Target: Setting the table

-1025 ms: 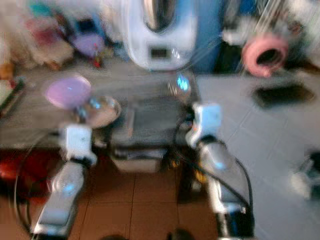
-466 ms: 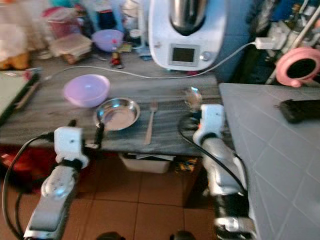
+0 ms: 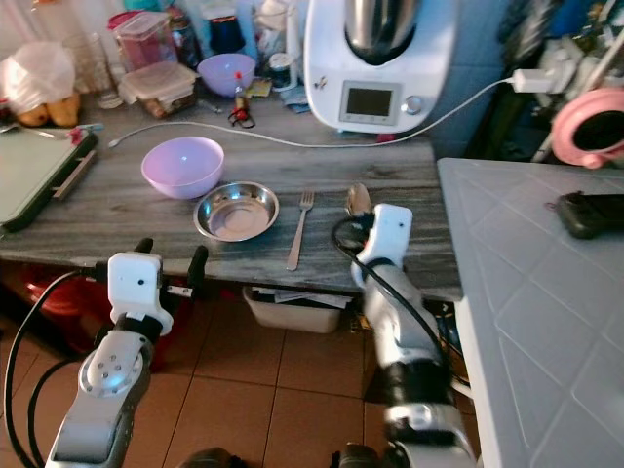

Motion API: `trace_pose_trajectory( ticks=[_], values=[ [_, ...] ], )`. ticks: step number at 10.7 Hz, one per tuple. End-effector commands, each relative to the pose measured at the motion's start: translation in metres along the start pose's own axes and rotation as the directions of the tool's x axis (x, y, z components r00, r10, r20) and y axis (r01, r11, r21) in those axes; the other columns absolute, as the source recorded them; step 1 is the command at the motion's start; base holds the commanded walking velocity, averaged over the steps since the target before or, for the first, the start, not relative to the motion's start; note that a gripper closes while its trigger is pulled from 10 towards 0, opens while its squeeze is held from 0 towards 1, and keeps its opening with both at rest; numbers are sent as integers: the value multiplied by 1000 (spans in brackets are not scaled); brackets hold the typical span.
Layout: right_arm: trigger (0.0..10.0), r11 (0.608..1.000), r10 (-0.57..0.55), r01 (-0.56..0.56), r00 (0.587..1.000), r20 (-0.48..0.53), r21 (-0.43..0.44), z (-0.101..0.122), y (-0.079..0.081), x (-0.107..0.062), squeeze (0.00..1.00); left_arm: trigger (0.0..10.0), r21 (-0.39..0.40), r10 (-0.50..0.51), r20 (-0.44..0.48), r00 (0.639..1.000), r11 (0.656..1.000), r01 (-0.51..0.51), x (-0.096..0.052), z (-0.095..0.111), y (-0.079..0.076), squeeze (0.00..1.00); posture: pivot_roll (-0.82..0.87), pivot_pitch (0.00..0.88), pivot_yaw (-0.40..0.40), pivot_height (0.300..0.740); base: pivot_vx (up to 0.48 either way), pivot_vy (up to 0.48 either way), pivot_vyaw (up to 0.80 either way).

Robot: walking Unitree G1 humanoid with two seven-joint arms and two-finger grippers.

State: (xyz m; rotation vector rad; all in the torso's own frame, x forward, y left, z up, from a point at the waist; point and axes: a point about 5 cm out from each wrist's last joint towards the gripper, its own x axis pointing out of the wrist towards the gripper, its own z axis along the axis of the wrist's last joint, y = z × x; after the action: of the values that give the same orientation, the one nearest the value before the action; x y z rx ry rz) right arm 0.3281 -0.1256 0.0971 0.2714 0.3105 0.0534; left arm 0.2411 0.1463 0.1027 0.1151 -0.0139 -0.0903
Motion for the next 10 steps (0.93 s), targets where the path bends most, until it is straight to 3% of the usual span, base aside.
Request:
trace_pose_trajectory(
  ticks=[1,4,7,8,9,10],
  values=[
    [0,1000,9,-9,1000,-9,26,2,9,3,0,10000,0,-17,-2,1000,1000,17,-2,2,-2,0,31,65,34,740,0,0,0],
    [0,997,8,-3,999,-52,78,1,30,12,0,10000,-1,-25,-13,1000,1000,25,-4,2,-3,0,38,79,33,740,0,0,0],
    [0,996,-23,29,998,-66,84,2,29,16,0,10000,-4,-27,-18,999,1000,27,-6,3,-4,0,40,88,29,740,0,0,0],
    [5412,998,-42,47,995,-92,53,-3,27,16,0,10000,-8,-30,-22,999,1000,30,-6,2,-5,0,38,89,27,740,0,0,0],
    [10000,998,-44,50,993,-109,50,-6,26,16,0,10000,-8,-31,-23,999,999,31,-6,2,-5,0,37,89,27,740,0,0,0],
    [10000,998,-42,47,994,-103,43,-5,25,17,0,10000,-8,-32,-24,999,999,32,-6,2,-6,0,38,91,26,740,0,0,0]
  ],
)
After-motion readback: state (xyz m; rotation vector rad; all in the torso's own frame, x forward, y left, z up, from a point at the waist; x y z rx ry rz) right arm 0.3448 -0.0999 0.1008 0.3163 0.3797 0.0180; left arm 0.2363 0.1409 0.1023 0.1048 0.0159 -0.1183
